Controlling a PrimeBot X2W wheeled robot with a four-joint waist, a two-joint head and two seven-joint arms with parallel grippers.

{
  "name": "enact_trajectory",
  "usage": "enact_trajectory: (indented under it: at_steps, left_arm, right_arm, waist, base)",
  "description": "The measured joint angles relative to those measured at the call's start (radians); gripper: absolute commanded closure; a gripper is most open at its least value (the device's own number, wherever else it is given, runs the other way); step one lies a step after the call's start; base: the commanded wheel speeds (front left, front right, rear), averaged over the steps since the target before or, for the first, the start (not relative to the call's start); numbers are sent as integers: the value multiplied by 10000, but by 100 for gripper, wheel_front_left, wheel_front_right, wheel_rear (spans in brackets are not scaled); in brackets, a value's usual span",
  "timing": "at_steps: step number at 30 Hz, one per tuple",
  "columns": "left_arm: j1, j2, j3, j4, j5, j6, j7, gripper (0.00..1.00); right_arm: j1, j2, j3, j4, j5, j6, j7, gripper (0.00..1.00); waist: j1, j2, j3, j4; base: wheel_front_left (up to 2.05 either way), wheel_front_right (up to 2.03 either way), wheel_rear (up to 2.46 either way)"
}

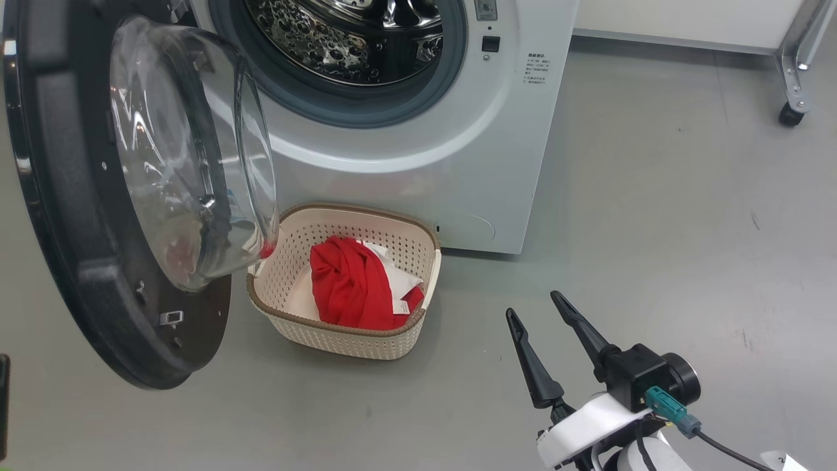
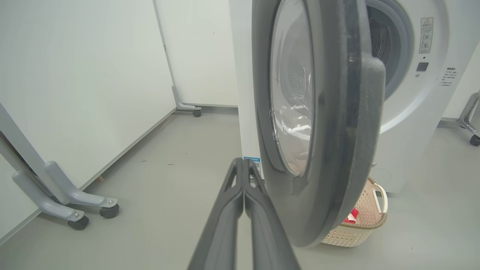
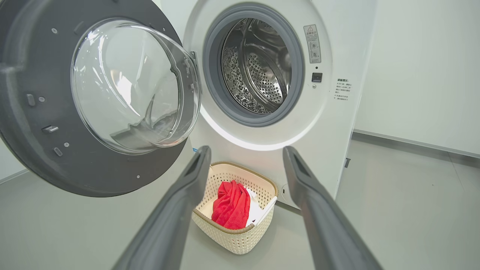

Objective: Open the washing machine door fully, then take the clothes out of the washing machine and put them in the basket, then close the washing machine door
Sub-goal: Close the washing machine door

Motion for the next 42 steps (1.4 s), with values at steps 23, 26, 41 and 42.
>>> enact_trajectory:
  at_steps: [23,26,41,42]
  left_arm:
    - [-1944,-1448,1791,853,-7986,746,4385,100]
    - [-2281,-1708,2013,899,-9060,1131,5173,100]
    - [-3282,-1967,3266,1344,-11599,2529,6932,100]
    - [-3282,-1967,3269,1381,-11793,2529,7043,100]
  right_arm:
    - [21,12,217,31,0,13,0,0]
    - [43,12,182,31,0,13,0,0]
    - [75,12,117,31,0,10,0,0]
    - [75,12,115,31,0,10,0,0]
  waist:
    - [0,0,-96,-242]
    - [0,0,-66,-320]
    - [0,0,94,-479]
    - [0,0,104,-491]
  base:
    - [0,0,0]
    - [0,0,0]
    - [0,0,0]
    - [0,0,0]
